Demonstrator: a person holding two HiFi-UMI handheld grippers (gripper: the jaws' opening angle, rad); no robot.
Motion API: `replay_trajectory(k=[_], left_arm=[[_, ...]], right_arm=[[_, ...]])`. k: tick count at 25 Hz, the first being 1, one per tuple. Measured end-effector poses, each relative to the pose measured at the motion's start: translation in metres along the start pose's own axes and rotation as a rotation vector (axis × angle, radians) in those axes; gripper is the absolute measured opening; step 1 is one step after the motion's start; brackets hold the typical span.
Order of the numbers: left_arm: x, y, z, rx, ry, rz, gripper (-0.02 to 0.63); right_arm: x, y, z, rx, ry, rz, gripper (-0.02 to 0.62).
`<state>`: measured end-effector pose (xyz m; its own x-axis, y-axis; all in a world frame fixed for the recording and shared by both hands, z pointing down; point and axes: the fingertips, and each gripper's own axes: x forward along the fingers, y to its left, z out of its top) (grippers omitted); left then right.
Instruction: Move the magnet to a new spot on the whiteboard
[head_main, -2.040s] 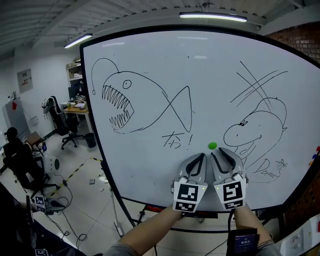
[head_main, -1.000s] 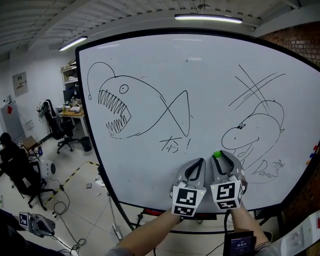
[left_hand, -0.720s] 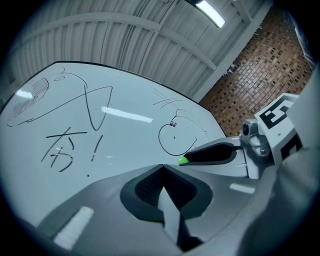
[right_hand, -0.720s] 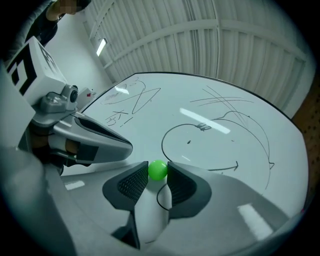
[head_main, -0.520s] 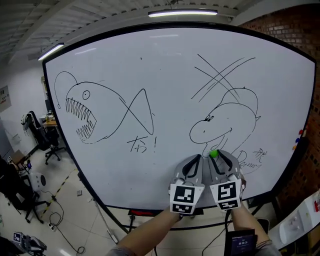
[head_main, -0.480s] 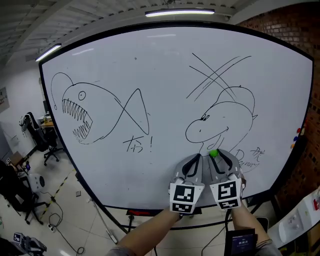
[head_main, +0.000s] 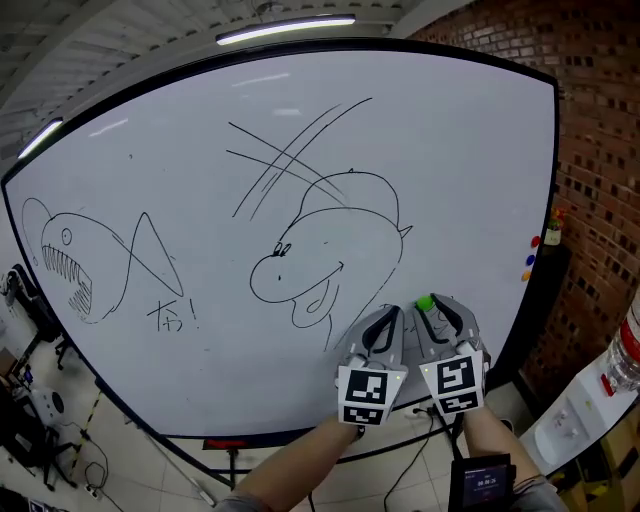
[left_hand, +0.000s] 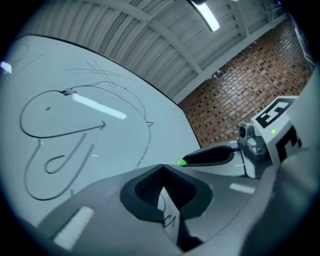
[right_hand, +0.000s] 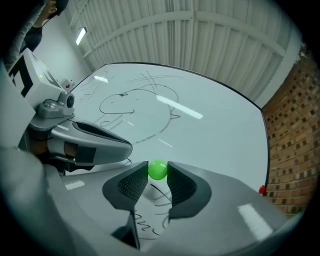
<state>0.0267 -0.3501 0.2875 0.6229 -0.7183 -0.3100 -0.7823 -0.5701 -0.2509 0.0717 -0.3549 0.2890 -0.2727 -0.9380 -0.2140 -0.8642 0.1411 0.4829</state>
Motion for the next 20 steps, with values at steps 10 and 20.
replay_trajectory(k=[10, 20], left_arm=[[0.102, -0.115, -0.014, -0.026, -0.010, -0.112, -0.002], [0.173, -0.198, -0.056, -0.059, 0.051, -0.178, -0.002]], right_arm=[[-0.034, -0.128, -0.085, 0.027, 0.083, -0.081, 0.126], [-0.057, -0.203, -0.168, 0.073, 0.163, -0.105, 0.126]])
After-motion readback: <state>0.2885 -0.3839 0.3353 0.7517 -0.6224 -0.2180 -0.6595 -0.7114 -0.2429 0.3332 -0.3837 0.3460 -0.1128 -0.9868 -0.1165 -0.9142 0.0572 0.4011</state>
